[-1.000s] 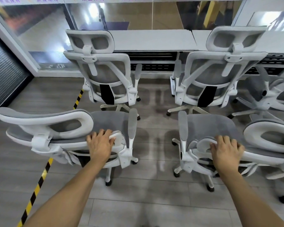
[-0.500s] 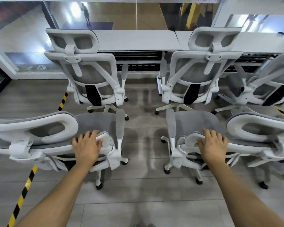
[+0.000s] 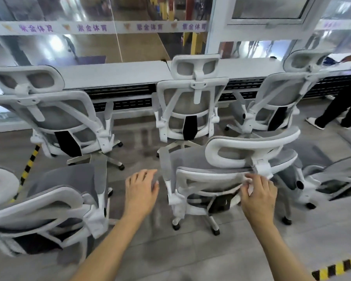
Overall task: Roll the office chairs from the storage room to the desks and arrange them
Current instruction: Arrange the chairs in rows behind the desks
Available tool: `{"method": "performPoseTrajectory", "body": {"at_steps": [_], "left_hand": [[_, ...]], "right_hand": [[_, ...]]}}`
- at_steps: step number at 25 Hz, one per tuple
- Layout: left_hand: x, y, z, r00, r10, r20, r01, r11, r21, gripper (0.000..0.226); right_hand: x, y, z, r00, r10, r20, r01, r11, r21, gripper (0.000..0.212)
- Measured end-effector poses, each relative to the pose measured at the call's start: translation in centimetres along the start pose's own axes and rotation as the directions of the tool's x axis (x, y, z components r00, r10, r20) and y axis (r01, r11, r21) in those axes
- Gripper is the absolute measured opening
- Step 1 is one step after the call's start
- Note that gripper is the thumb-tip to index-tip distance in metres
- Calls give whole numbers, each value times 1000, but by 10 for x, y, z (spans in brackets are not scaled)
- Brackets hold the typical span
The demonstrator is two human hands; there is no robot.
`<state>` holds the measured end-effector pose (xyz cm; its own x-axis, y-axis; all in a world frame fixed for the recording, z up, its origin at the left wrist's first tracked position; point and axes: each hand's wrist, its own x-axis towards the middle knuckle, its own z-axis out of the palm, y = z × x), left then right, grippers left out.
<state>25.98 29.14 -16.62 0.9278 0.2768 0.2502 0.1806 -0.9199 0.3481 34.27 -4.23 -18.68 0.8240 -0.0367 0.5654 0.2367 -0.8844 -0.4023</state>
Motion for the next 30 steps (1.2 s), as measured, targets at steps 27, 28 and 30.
{"method": "performPoseTrajectory", "body": {"at_steps": [27, 28, 30], "left_hand": [[-5, 390, 102, 941, 1, -338, -31, 996, -82, 38], [1, 421, 115, 951, 68, -300, -96, 992, -80, 39], [15, 470, 147, 979, 124, -160, -136, 989, -64, 45]], "right_hand": [[162, 325, -72, 903, -94, 419, 84, 996, 41, 55], [178, 351, -77, 919, -58, 389, 64, 998, -2, 52], [211, 404, -89, 926, -5, 377, 56, 990, -126, 50]]}}
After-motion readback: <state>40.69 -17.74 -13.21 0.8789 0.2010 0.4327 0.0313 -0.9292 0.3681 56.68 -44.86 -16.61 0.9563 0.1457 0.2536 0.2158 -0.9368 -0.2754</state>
